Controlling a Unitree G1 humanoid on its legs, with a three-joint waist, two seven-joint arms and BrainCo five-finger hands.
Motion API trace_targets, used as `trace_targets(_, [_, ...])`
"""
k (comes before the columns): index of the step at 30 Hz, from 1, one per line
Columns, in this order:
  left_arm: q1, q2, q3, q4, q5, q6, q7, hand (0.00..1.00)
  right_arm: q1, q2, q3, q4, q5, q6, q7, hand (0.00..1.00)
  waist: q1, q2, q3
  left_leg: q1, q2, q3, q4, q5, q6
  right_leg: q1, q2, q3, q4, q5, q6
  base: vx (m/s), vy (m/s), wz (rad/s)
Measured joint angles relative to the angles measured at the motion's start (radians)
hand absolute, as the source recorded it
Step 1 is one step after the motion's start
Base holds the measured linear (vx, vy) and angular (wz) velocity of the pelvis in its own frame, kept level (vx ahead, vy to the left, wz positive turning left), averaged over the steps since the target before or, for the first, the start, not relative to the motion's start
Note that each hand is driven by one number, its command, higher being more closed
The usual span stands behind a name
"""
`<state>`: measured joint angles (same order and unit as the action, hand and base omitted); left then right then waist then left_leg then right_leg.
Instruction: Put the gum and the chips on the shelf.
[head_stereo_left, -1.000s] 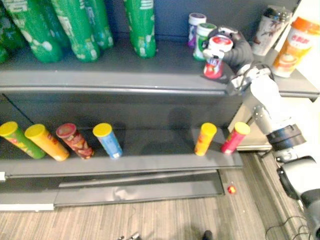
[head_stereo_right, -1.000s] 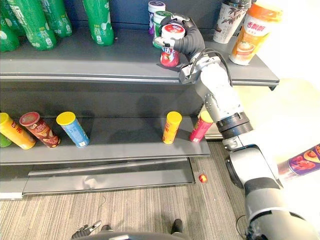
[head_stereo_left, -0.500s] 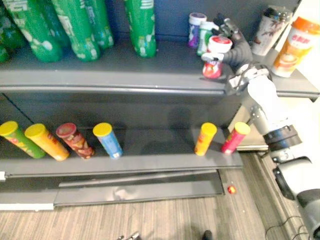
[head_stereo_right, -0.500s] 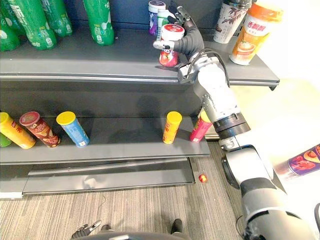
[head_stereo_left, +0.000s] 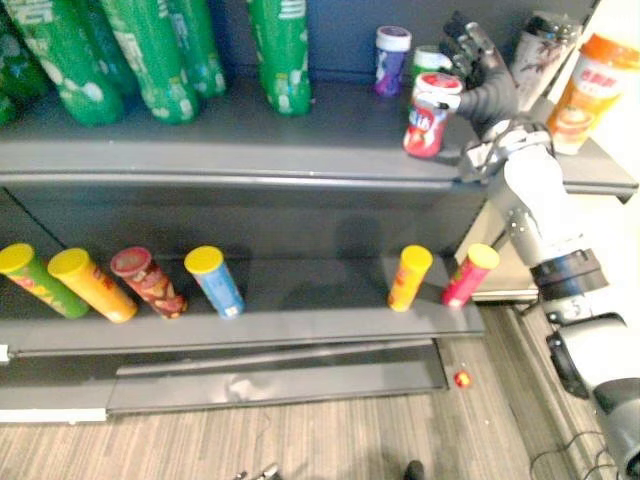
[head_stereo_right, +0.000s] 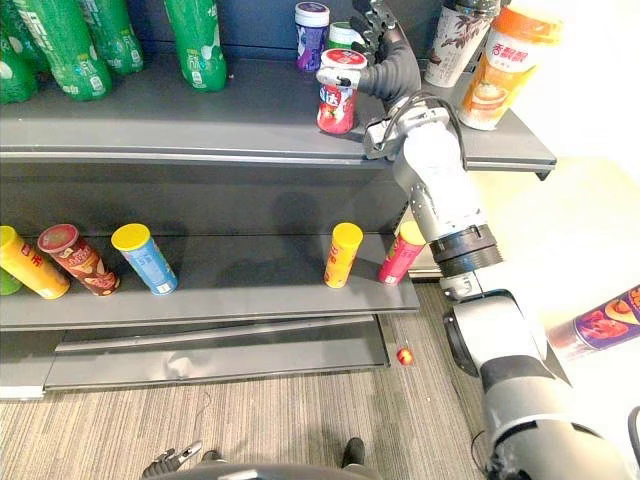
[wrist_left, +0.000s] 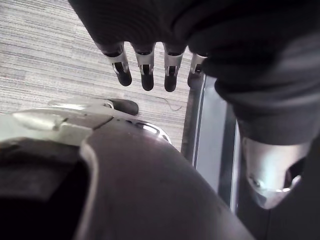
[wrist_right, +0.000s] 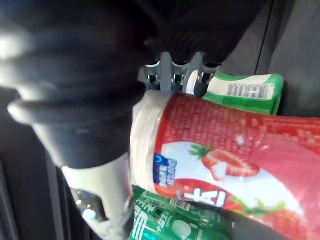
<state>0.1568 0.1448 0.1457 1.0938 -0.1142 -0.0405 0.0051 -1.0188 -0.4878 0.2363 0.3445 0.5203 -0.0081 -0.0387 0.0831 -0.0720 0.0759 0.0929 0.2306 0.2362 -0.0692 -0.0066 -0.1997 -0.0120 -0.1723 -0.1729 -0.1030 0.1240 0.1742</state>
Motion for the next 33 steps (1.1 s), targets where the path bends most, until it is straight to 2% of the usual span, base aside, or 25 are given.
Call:
trace_targets(6, [0.007, -0.002, 0.0, -0.01, 0.002, 0.0, 0.012, 0.0, -0.001, -0.021, -0.039, -0.091, 0.032, -0.029, -0.001, 0.0, -0.003, 0.0, 0.0, 0.001, 0.0, 0.0, 0.0, 0.0, 0.0, 0.001, 0.0, 0.001, 0.0, 0.0, 0.0, 0.0, 0.0, 0.0])
trace_targets(12, [0.01, -0.002, 0.001, -0.011, 0.002, -0.001, 0.013, 0.0, -0.011, -0.102, -0.101, -0.155, 0.096, -0.087, -0.008, 0.0, -0.006, -0.001, 0.0, 0.004, 0.0, -0.001, -0.001, 0.0, 0.0, 0.004, 0.0, -0.001, 0.0, 0.0, 0.0, 0.0, 0.0, 0.0])
trace_targets(15, [0.022, -0.002, 0.001, -0.019, 0.003, -0.001, 0.017, 0.0, -0.038, -0.129, -0.128, -0.167, 0.121, -0.11, -0.025, 0.0, -0.024, -0.001, 0.0, 0.006, 0.0, 0.0, -0.006, 0.002, -0.001, 0.004, 0.0, -0.001, 0.0, 0.0, 0.0, 0.0, 0.0, -0.01])
trace_targets(18, [0.026, -0.001, 0.002, -0.019, 0.004, -0.001, 0.02, 0.0, -0.038, -0.134, -0.168, -0.194, 0.128, -0.144, -0.045, 0.0, -0.028, -0.001, 0.0, 0.017, 0.0, 0.006, -0.016, 0.004, -0.001, 0.004, 0.002, 0.007, 0.0, 0.0, 0.0, 0.0, 0.002, -0.07])
trace_targets(21, [0.026, -0.001, 0.002, -0.019, 0.004, -0.001, 0.023, 0.0, -0.023, -0.134, -0.201, -0.229, 0.129, -0.154, -0.054, 0.0, -0.032, -0.001, 0.0, 0.017, 0.0, 0.008, -0.017, 0.004, -0.001, 0.002, 0.003, 0.008, 0.0, 0.0, 0.0, 0.0, 0.0, 0.0])
trace_targets(23, [0.025, -0.001, 0.004, -0.019, 0.004, -0.001, 0.028, 0.0, 0.056, -0.133, -0.248, -0.318, 0.129, -0.175, -0.059, 0.0, -0.032, -0.004, -0.001, 0.016, 0.001, 0.011, -0.017, 0.004, -0.001, 0.002, 0.003, 0.008, 0.0, 0.0, 0.0, 0.0, 0.0, 0.0])
trace_targets(26, [0.026, -0.002, 0.01, -0.019, 0.009, -0.001, 0.031, 0.0, 0.224, -0.104, -0.331, -0.458, 0.127, -0.183, -0.057, 0.0, -0.033, -0.006, -0.003, 0.016, 0.001, 0.013, -0.017, 0.004, -0.002, 0.001, 0.003, 0.008, 0.0, 0.0, 0.0, 0.0, 0.0, 0.0])
trace_targets(29, [0.035, -0.005, 0.022, -0.019, 0.012, -0.003, 0.033, 0.0, 0.419, 0.0, -0.446, -0.582, 0.106, -0.192, -0.045, 0.0, -0.053, -0.006, -0.003, 0.016, 0.001, 0.016, -0.017, 0.004, -0.002, -0.001, 0.003, 0.011, 0.0, 0.0, 0.0, 0.0, 0.0, -0.02])
trace_targets(33, [0.04, -0.015, 0.052, -0.019, 0.029, -0.004, 0.037, 0.0, 0.617, 0.122, -0.607, -0.741, -0.023, -0.224, -0.068, 0.0, -0.065, -0.005, -0.004, 0.019, 0.001, 0.023, -0.017, 0.003, -0.002, -0.003, 0.003, 0.016, 0.0, 0.0, 0.0, -0.01, 0.002, -0.05])
